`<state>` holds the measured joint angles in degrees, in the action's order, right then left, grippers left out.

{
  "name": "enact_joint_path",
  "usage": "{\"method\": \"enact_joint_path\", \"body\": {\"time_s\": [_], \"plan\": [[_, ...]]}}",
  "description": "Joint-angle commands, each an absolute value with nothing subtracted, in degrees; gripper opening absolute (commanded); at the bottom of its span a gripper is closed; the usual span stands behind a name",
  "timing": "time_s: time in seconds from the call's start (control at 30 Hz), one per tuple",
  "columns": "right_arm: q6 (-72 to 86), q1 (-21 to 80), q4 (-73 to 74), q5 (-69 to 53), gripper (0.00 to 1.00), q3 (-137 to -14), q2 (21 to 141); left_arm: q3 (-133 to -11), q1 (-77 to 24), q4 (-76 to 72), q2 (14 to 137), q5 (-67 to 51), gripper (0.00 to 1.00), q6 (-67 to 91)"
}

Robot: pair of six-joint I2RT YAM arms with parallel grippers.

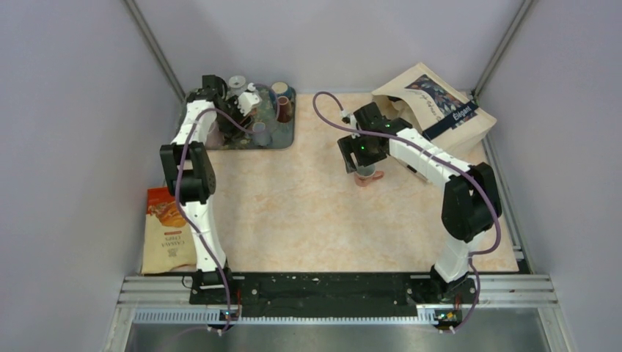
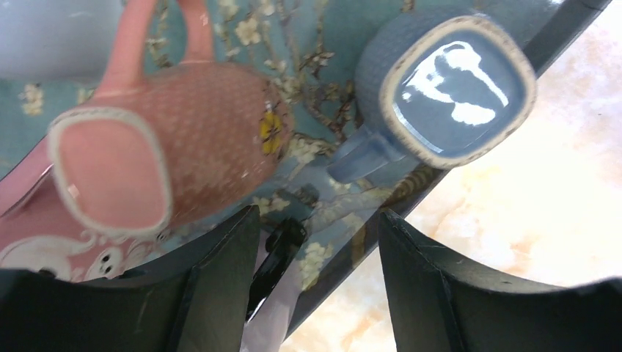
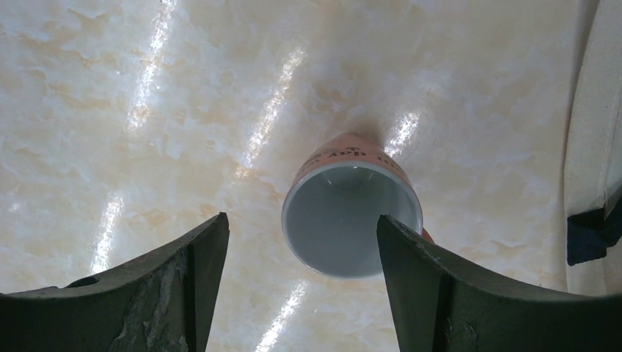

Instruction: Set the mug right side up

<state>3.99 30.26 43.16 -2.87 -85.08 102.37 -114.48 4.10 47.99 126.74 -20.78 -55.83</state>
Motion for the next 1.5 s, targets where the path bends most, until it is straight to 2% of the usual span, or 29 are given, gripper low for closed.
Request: {"method": "enact_joint_path", "body": {"time_s": [0.0, 0.5, 0.67, 0.77, 0.93, 1.0, 1.07, 1.13, 1.17, 1.37, 1.47], "plan": [[3.01, 30.64, 42.85, -2.95, 0.74, -84.31, 99.40, -115.31, 3.48, 49.47, 127.45, -23.90, 0.65, -58.07], [2.99, 30.67, 42.58, -3.76, 0.74, -83.29, 99.74, -104.42, 1.67, 50.64, 120.23, -31.48, 0.59, -59.03], [3.27, 30.65, 41.98, -4.15, 0.74, -82.63, 99.63, -104.79, 0.68, 43.83, 121.24, -27.19, 0.63, -48.55], [3.45, 30.73, 41.80, -4.27, 0.74, -82.46, 99.45, -105.39, 0.28, 43.56, 122.29, -26.38, 0.62, -45.72], [3.44, 30.66, 41.80, -3.91, 0.74, -82.01, 98.51, -104.66, 0.26, 41.12, 124.25, -21.45, 0.43, -43.36], [3.49, 30.68, 41.75, -3.79, 0.74, -81.89, 98.21, -104.60, -1.18, 41.05, 124.73, -21.50, 0.39, -42.86], [3.80, 30.64, 41.40, -3.78, 0.75, -81.60, 97.65, -104.31, -1.57, 40.90, 124.75, -22.41, 0.26, -42.04], [4.31, 30.69, 40.41, -3.86, 0.75, -81.10, 96.84, -103.68, -1.58, 40.47, 124.31, -24.58, 0.03, -40.54], [4.60, 30.72, 39.90, -4.11, 0.75, -80.83, 96.39, -103.18, -1.58, 40.09, 124.00, -25.80, 0.00, -39.67], [7.08, 30.69, 36.65, -4.47, 0.75, -80.09, 92.45, -101.66, -1.50, 37.18, 121.70, -26.00, 0.00, -28.48], [9.80, 30.70, 31.58, -5.84, 0.83, -78.23, 89.57, -101.77, -1.28, 34.94, 119.07, -26.77, 0.00, -19.11]]}}
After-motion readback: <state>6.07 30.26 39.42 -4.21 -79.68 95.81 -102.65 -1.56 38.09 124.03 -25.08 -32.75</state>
